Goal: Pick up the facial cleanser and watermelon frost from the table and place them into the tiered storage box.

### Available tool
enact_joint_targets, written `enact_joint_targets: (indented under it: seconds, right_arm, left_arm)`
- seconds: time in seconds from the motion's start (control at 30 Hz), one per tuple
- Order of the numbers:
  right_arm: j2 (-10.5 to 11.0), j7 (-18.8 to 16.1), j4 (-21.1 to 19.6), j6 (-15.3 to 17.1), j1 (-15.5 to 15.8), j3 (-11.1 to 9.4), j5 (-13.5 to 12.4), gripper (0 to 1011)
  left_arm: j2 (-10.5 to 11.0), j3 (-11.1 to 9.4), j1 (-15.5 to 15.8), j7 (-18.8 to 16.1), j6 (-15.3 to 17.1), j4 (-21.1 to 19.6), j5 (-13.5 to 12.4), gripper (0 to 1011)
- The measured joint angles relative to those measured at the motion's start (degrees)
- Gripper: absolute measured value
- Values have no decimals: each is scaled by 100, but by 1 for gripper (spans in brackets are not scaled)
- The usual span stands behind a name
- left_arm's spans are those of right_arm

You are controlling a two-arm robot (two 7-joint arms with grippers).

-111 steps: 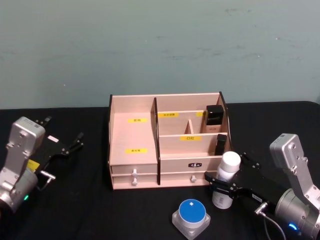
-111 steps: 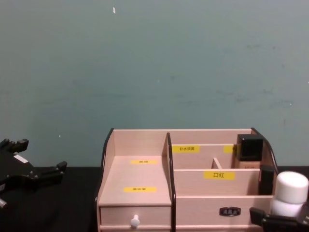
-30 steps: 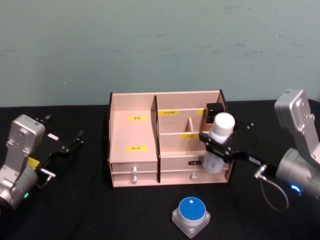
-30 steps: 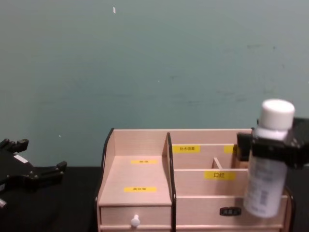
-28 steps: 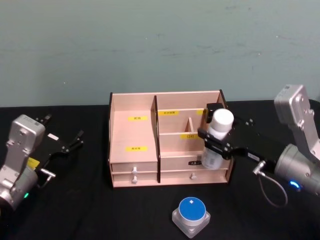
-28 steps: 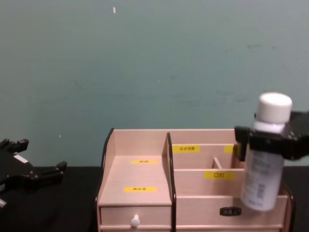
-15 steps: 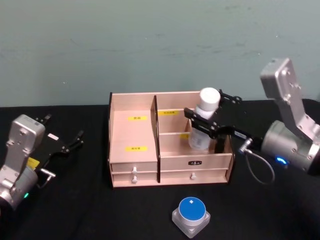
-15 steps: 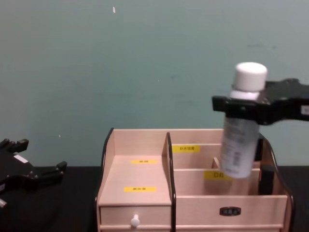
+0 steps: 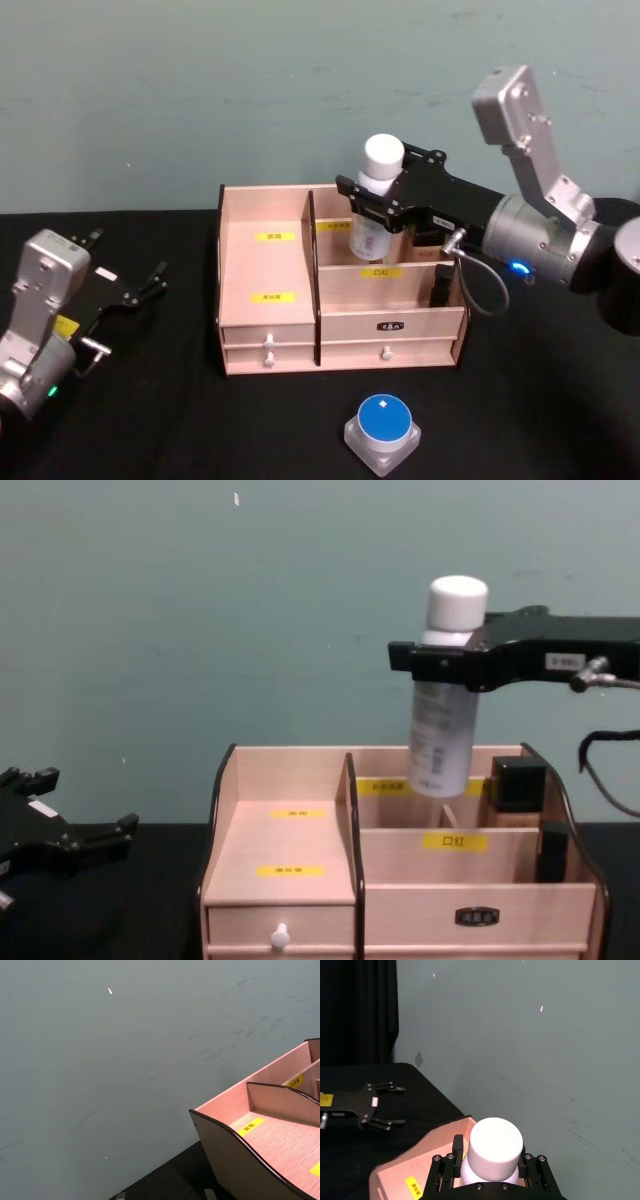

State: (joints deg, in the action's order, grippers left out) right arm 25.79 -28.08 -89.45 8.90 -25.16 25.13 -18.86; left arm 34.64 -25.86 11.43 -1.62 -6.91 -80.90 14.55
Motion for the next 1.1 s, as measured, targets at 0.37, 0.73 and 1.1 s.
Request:
enact_joint_targets:
  seconds: [0.37,0.73,1.1]
  right_arm:
    - [-391,-239,1173,-253,-765,268,79,600]
    - [-597,-275,1591,-328,-910,397,56,600]
    - [-569,-131,1256,-178,-633,434,29,600]
  left_arm:
    - [0,0,0,0,0,0,0,1009]
    - [0,0,0,0,0,0,0,1010]
    - [0,0,0,0,0,0,0,1010]
